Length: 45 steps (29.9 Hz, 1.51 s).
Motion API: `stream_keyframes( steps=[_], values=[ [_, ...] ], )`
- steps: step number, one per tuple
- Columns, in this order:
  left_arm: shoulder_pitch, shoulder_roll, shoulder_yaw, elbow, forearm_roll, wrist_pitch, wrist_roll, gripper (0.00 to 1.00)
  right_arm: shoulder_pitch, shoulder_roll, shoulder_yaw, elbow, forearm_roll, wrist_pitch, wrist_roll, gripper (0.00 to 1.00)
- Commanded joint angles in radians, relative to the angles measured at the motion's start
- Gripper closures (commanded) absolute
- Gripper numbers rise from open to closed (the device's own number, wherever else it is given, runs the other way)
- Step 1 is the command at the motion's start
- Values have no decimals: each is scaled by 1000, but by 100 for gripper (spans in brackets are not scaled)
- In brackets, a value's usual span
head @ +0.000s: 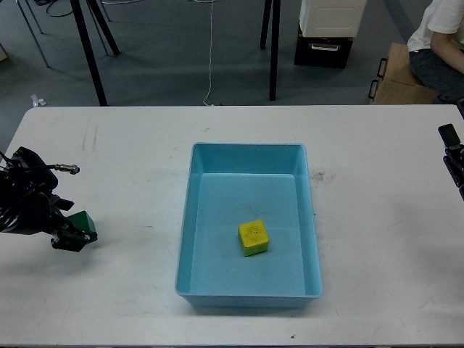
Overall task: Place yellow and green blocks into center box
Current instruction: 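Lower the left gripper onto the green cube and close on it, then lift the green cube and carry it over the blue box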
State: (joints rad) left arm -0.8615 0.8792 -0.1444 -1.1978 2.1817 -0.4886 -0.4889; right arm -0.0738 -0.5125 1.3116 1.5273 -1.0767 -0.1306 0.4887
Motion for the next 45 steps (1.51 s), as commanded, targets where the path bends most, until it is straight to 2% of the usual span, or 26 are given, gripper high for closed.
stream_keyframes(
  steps=[1, 4, 14, 20, 22, 26, 33, 36, 39, 43, 45],
  values=[
    [-4, 0, 42, 47, 0, 0, 0, 0, -7, 2, 0, 1, 0, 0, 0, 2],
    [-4, -2, 65, 79, 0, 0, 0, 1, -12, 2, 0, 1, 0, 0, 0, 2],
    [-17, -22, 60, 81, 0, 0, 0, 6, -14, 11, 0, -1, 0, -1, 0, 2],
    [-30, -43, 60, 83, 0, 0, 0, 12, -14, 11, 1, 1, 0, -1, 0, 2],
    [-31, -49, 65, 87, 0, 0, 0, 17, -17, 11, 1, -1, 0, -1, 0, 2],
    [-33, -54, 71, 92, 0, 0, 0, 41, -18, 11, 1, -1, 0, -1, 0, 2],
    [-33, -51, 71, 92, 0, 0, 0, 71, -18, 15, 1, -1, 0, -1, 0, 2],
    [-50, -51, 54, 89, 0, 2, 0, 76, -18, 15, 3, -1, 0, -1, 0, 2],
    [-93, -45, 25, 89, 0, 62, 0, 78, -18, 15, 9, -4, 0, -1, 0, 2],
    [-151, 0, -18, 75, -103, 62, 0, 78, -27, 15, 20, -6, 0, -1, 0, 2],
    [-198, 38, -18, 25, -147, 61, 0, 78, -29, 15, 20, -9, 4, -1, 0, 2]
  ],
)
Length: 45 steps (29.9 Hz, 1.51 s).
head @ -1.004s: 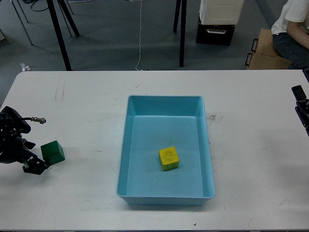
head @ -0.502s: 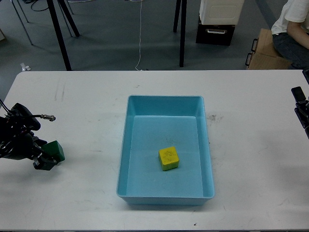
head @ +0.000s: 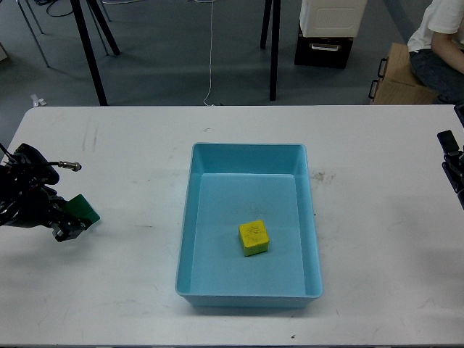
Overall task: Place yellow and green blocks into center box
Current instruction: 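Lift the green cube and carry it over the blue box, then lower the green cube onto the yellow cube and open the left gripper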
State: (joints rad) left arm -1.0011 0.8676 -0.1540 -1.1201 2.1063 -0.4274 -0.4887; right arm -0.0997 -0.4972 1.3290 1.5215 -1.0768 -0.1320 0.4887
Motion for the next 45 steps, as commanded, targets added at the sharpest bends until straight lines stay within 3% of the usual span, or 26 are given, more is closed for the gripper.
stream_keyframes(
  steps=[1, 9, 14, 24, 31, 39, 45],
  values=[
    [-86, 63, -9, -97, -84, -4, 0, 78, -5, 0, 2, -7, 12, 0, 0, 2],
    [-227, 80, -9, -398, -91, -61, 0, 78, -35, -1, 10, -47, 52, -34, 0, 2],
    [-323, -31, -4, -464, -88, -61, 0, 78, -41, -1, 27, -93, 52, -66, 0, 2],
    [-353, -317, 5, -449, 46, -61, 0, 77, -41, -3, 58, -132, 87, -70, 0, 2],
    [-349, -470, 93, -393, 75, -61, 0, 76, -41, -1, 59, -132, 89, -72, 0, 2],
    [-284, -559, 136, -225, 75, -61, 0, 74, -43, -3, 70, -132, 89, -72, 0, 2],
    [-258, -575, 136, -175, 75, -61, 0, 73, -43, -1, 70, -132, 89, -70, 0, 2]
  ],
)
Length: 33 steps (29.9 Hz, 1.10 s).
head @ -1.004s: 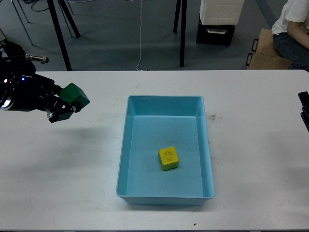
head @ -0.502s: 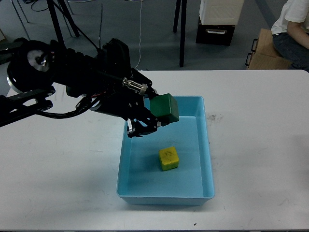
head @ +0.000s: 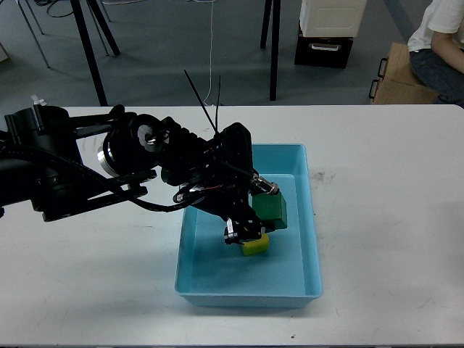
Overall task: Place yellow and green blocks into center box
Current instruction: 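Lower the green cube onto the yellow cube and open the left gripper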
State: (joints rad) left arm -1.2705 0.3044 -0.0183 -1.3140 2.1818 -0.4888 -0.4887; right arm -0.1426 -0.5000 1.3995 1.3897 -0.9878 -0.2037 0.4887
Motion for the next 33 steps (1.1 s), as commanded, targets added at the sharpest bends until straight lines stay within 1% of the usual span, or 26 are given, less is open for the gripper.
stream_keyframes(
  steps=[1, 8, 12, 21, 24, 27, 29, 32, 33],
  values=[
    [13, -11, 1, 21, 0, 0, 0, 73, 0, 1, -1, 0, 0, 0, 0, 2],
    [30, -14, 1, 30, 0, 0, 0, 68, 1, 1, -1, 0, 0, 0, 0, 2],
    [45, -21, 1, 47, 0, 0, 0, 67, 1, 1, -1, 0, 0, 0, 0, 2],
    [65, -21, 1, 58, 0, 0, 0, 58, 1, 1, -1, 0, 0, 0, 0, 2],
    [66, -21, 0, 58, 0, 0, 0, 54, 1, 1, -1, 0, 0, 0, 0, 2],
    [65, -21, 1, 58, 0, 0, 0, 47, 1, 1, -1, 0, 0, 1, 0, 2],
    [66, -21, 1, 59, 0, 0, 0, 40, 1, 1, -1, 0, 0, 0, 0, 2],
    [74, -21, 0, 58, 0, 0, 0, 36, 1, 1, -1, 0, 0, 0, 0, 2],
    [74, -21, 0, 58, 0, 0, 0, 33, 0, 1, -1, 0, 0, 0, 0, 2]
  ],
)
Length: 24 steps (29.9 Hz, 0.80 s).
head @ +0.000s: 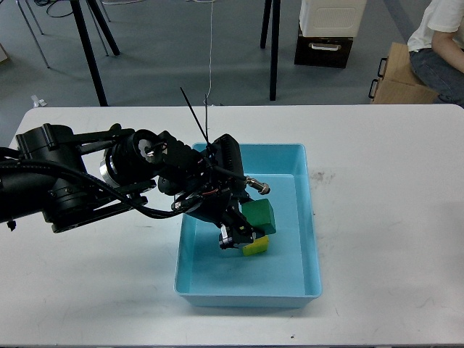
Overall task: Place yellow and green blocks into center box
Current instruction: 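Lower the green cube onto the yellow cube and open the left gripper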
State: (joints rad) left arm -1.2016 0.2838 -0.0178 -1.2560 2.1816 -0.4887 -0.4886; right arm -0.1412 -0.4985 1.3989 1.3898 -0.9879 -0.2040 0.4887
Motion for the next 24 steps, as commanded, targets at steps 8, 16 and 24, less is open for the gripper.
stream_keyframes(
  steps=[8, 16, 24],
  values=[
    [8, 0, -2, 0, 0, 0, 0, 18, 0, 0, 0, 0, 0, 0, 0, 2],
    [-3, 34, -48, -23, 0, 0, 0, 1, 0, 0, -8, 11, 0, 3, 0, 2],
    [29, 112, -382, -42, -304, 0, 0, 0, 58, 2, -23, 40, -2, 6, 0, 1]
  ],
)
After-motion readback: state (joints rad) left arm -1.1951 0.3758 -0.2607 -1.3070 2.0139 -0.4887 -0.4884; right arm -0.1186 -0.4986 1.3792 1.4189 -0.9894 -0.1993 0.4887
